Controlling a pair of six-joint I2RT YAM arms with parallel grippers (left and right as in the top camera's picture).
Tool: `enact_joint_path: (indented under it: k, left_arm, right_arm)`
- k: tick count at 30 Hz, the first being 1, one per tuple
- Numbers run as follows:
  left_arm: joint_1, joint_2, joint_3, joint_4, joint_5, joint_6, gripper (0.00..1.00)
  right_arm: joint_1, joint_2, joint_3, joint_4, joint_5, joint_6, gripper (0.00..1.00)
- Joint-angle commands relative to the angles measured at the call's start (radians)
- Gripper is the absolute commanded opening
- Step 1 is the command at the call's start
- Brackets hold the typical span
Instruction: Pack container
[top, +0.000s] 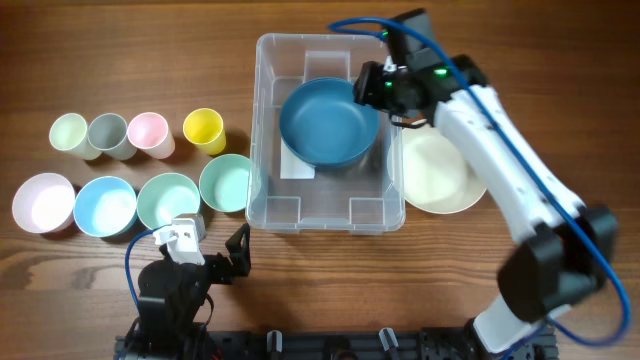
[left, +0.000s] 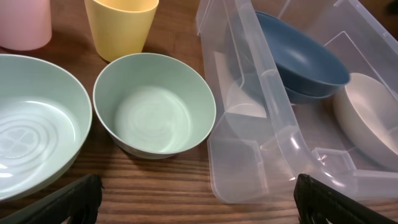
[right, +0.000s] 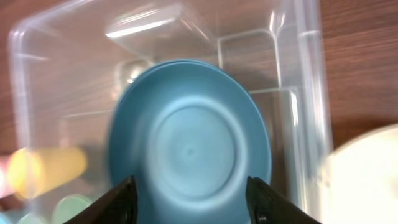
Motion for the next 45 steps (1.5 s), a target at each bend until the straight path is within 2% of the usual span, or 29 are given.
enact_joint_path:
  k: [1, 5, 6, 7, 9, 13, 16, 18, 20, 21, 24, 28, 29, 32, 33, 39, 42, 45]
  left_arm:
    - [-0.004, -0.008, -0.005, 0.003, 0.016, 0.020, 1.00]
    - [-0.004, -0.008, -0.005, 0.003, 0.016, 0.020, 1.00]
    - [-0.004, -0.008, -0.005, 0.003, 0.016, 0.021, 1.00]
    - [-0.004, -0.008, -0.005, 0.003, 0.016, 0.020, 1.00]
    - [-0.004, -0.008, -0.005, 0.003, 0.016, 0.020, 1.00]
    - [-0.004, -0.008, -0.005, 0.003, 0.016, 0.020, 1.00]
    - [-0.004, -0.008, -0.005, 0.003, 0.016, 0.020, 1.00]
    - [-0.004, -0.008, -0.005, 0.003, 0.016, 0.020, 1.00]
    - [-0.004, -0.008, -0.005, 0.003, 0.016, 0.021, 1.00]
    - [-0.004, -0.008, -0.005, 0.003, 0.016, 0.020, 1.00]
    - [-0.004, -0.008, -0.005, 0.003, 0.016, 0.020, 1.00]
    - [-0.004, -0.008, -0.005, 0.003, 0.016, 0.020, 1.00]
    - [-0.004, -0.008, -0.005, 0.003, 0.016, 0.020, 1.00]
    - [-0.004, -0.008, -0.005, 0.003, 0.016, 0.020, 1.00]
    - [-0.004, -0.008, -0.005, 0.003, 0.016, 0.020, 1.00]
    - [-0.004, -0.008, -0.005, 0.003, 0.016, 0.020, 1.00]
    - [-0.004, -0.008, -0.005, 0.003, 0.016, 0.020, 1.00]
    - [-0.004, -0.008, -0.005, 0.003, 0.016, 0.020, 1.00]
  right_arm:
    - [-0.092, -0.218, 0.056, -0.079, -0.019, 0.017, 0.57]
    - [-0.290, -0.335, 0.055, -0.317, 0.045, 0.009, 0.66]
    - [-0.360, -0.338, 0.050, -0.396, 0.077, 0.005, 0.77]
    - [-0.412, -0.328, 0.040, -0.437, 0.098, -0.013, 0.81]
    - [-0.492, -0.305, 0.006, -0.465, 0.118, -0.073, 0.84]
    - [-0.628, -0.206, -0.125, -0.451, 0.100, -0.153, 0.84]
    - [-0.640, -0.117, -0.255, -0.396, 0.061, -0.222, 0.84]
    - [-0.638, -0.060, -0.326, -0.336, -0.008, -0.258, 0.73]
    - [-0.632, -0.031, -0.388, -0.260, -0.065, -0.306, 0.68]
    - [-0.631, -0.024, -0.415, -0.230, -0.064, -0.303, 0.68]
    - [-0.631, -0.022, -0.470, -0.167, -0.065, -0.278, 0.58]
    - [-0.631, -0.021, -0.545, -0.090, -0.065, -0.277, 0.50]
    - [-0.631, -0.021, -0.561, -0.073, -0.065, -0.277, 0.45]
    - [-0.634, -0.027, -0.577, -0.056, -0.064, -0.238, 0.11]
    - [-0.636, -0.038, -0.575, -0.059, -0.055, -0.210, 0.04]
    - [-0.637, -0.289, -0.480, -0.151, 0.041, -0.120, 0.04]
    - [-0.610, -0.466, -0.370, -0.194, -0.030, -0.121, 0.04]
    - [-0.551, -0.566, -0.299, -0.199, -0.106, -0.121, 0.04]
